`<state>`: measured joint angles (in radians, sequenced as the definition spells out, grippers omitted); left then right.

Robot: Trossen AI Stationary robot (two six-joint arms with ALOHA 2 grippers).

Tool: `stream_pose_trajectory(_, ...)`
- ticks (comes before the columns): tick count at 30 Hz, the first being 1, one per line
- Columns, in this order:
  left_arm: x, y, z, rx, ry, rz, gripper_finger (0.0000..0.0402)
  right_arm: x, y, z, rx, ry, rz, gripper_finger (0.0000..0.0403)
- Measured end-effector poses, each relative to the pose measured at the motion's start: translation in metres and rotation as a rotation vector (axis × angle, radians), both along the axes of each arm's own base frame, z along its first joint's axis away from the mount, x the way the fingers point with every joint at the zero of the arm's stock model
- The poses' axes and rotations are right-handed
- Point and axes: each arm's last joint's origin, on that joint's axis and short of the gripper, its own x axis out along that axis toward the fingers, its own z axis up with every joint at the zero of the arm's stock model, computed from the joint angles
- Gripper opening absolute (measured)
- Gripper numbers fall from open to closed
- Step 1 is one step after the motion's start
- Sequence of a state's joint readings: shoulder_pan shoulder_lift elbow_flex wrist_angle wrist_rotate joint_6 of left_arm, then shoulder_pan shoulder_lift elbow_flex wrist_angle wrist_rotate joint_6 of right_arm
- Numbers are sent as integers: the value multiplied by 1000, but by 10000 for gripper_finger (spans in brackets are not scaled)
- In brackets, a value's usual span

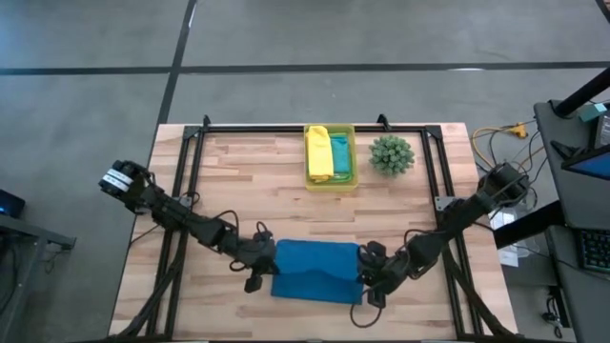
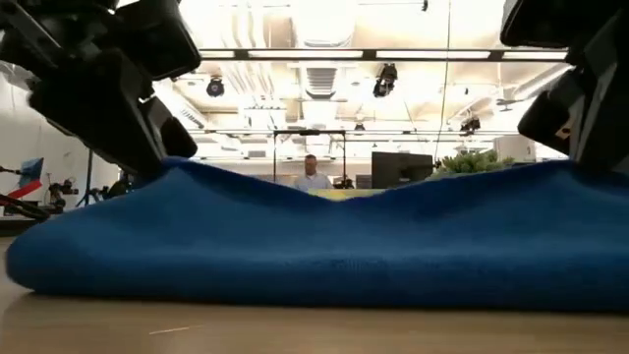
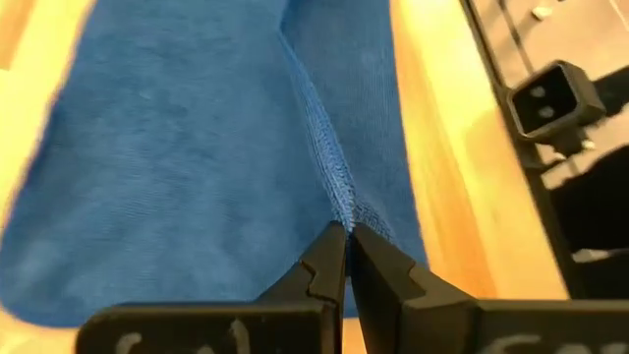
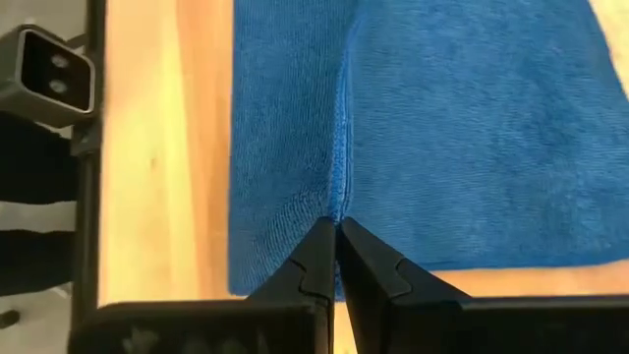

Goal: Fold microfiber towels
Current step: Fold the blue microfiber cloth

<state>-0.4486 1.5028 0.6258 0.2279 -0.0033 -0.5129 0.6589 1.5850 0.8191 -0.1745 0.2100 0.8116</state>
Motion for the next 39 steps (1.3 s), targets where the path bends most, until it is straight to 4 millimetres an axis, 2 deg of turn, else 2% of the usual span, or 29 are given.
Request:
stream_pose_trajectory(12, -2, 19, -7, 51, -33, 133, 0, 5, -17, -5, -18, 13, -47, 8)
stream_pose_trajectory(24, -18, 40, -10, 68, -42, 208, 0, 13, -36, -9, -55, 17, -75, 8)
stream_pose_trajectory(39, -14, 54, -15, 118, -29, 294, 0, 14, -62, -18, -103, 96, -152, 8)
